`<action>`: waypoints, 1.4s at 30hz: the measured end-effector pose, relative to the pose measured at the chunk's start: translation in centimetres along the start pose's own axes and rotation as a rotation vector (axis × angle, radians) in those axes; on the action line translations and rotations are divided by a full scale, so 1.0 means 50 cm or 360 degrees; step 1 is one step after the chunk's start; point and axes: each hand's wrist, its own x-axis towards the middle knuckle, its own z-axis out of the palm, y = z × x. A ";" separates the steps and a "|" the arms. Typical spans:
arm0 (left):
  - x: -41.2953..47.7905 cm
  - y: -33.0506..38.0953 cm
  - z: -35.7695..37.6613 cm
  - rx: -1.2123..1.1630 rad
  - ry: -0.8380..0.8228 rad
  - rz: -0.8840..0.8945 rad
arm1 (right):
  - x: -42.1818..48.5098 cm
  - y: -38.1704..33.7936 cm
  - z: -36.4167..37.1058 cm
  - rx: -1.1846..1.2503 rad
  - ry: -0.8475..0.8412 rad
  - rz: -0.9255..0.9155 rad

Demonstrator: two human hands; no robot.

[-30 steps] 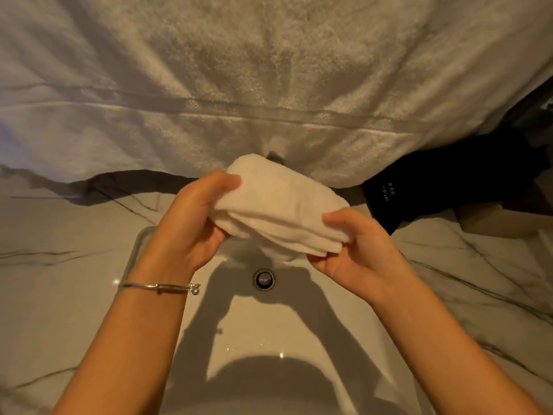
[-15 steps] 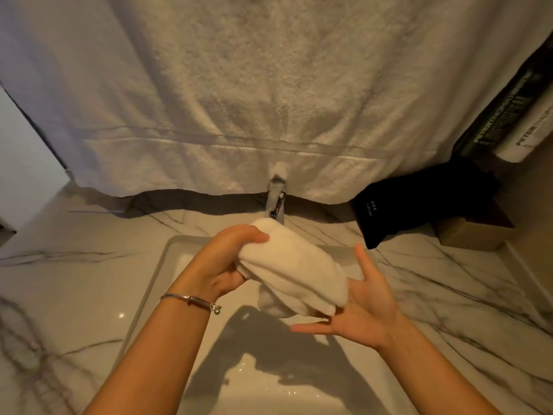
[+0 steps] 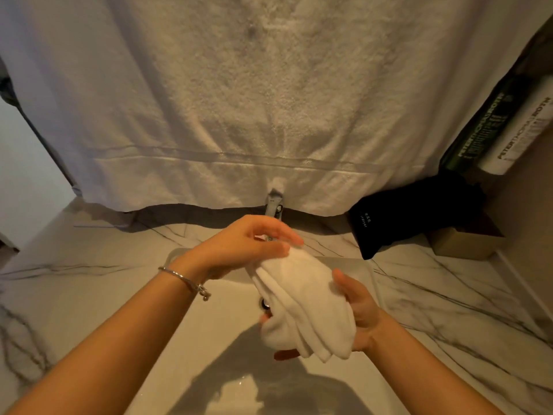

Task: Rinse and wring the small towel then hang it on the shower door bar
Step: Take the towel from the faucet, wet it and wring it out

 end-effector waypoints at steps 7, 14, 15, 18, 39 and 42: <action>-0.004 -0.027 0.006 0.1357 -0.0526 0.0107 | 0.009 -0.021 0.005 -0.0218 -0.0112 0.0366; 0.011 -0.066 0.023 0.1944 -0.0395 0.0118 | 0.035 -0.034 0.051 -0.1802 0.0625 0.0760; 0.013 -0.074 0.027 0.1841 -0.0447 0.0059 | 0.038 -0.031 0.054 -0.2084 0.0680 0.0749; 0.022 -0.100 0.042 0.1353 -0.0570 -0.0215 | 0.045 -0.020 0.054 -0.2891 0.0853 0.0533; 0.013 -0.102 0.050 0.1856 0.0803 0.0988 | 0.016 -0.038 0.014 -0.0390 0.0835 0.0462; 0.020 -0.091 0.053 0.1853 0.0857 0.1162 | 0.016 -0.013 0.007 -0.0263 0.0722 0.0328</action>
